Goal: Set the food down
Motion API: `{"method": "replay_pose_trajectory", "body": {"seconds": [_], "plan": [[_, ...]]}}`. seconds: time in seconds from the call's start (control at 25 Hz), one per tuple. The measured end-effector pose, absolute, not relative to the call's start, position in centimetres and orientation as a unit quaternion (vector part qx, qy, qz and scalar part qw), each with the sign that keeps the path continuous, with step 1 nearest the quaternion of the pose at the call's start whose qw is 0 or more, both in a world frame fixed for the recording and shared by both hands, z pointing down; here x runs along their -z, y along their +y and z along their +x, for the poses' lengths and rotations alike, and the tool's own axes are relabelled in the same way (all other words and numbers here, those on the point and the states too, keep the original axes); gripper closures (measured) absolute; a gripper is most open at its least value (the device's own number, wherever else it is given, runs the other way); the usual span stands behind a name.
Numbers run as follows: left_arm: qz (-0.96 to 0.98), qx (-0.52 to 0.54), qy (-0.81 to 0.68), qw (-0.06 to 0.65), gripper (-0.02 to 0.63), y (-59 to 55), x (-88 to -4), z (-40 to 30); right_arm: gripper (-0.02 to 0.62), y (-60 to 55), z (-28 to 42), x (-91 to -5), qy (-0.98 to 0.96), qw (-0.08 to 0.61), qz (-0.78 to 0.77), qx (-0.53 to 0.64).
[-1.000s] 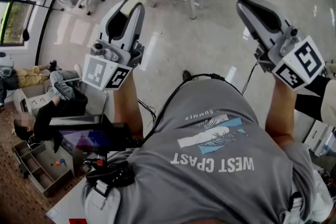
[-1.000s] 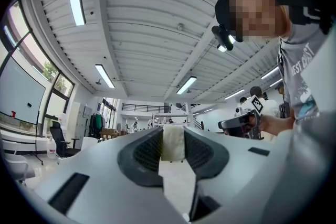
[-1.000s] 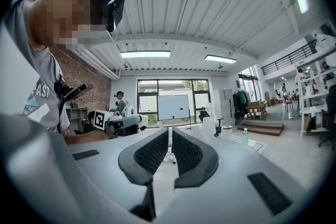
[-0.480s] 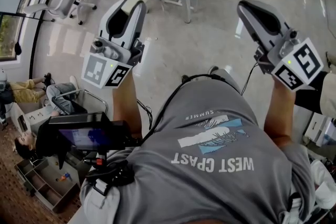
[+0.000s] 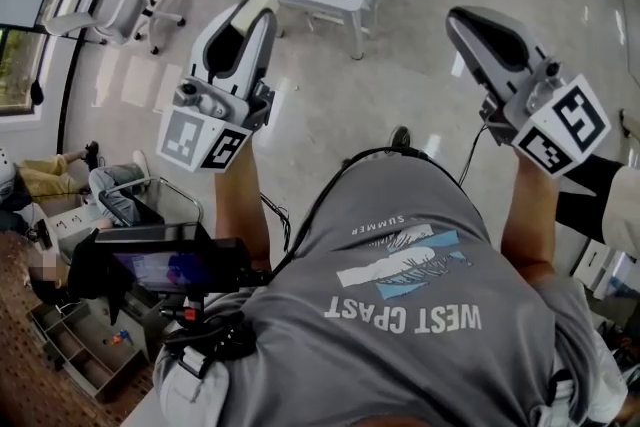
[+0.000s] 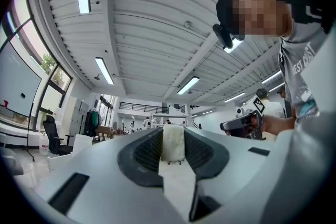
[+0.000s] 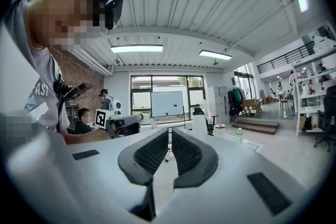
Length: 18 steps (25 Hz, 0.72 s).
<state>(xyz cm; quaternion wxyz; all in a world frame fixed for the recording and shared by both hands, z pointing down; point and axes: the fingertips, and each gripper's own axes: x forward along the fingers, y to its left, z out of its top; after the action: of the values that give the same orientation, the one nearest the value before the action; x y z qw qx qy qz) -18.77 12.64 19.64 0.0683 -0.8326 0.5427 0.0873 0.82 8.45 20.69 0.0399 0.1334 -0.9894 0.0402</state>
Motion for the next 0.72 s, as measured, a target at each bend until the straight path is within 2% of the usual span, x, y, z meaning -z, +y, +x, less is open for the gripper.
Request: {"method": "replay_pose_trajectory", "body": {"seconds": [0.16,0.44,0.72], "plan": [[-0.825,-0.085,0.554,0.073,0.503,9.6,-19.0,-17.7,0.588,5.1,1.9,-20.0,-0.991,0.037,0.122,-0.036],[-0.814,-0.074,0.572,0.071,0.503,2.1,-23.0,-15.3,0.588,-2.2,4.7,-23.9,-0.993,0.036,0.105,-0.037],[-0.812,-0.053,0.579,0.056,0.503,1.5,-22.2,-15.1,0.588,-3.3,4.4,-23.7,-0.993,0.031,0.102,-0.05]]}}
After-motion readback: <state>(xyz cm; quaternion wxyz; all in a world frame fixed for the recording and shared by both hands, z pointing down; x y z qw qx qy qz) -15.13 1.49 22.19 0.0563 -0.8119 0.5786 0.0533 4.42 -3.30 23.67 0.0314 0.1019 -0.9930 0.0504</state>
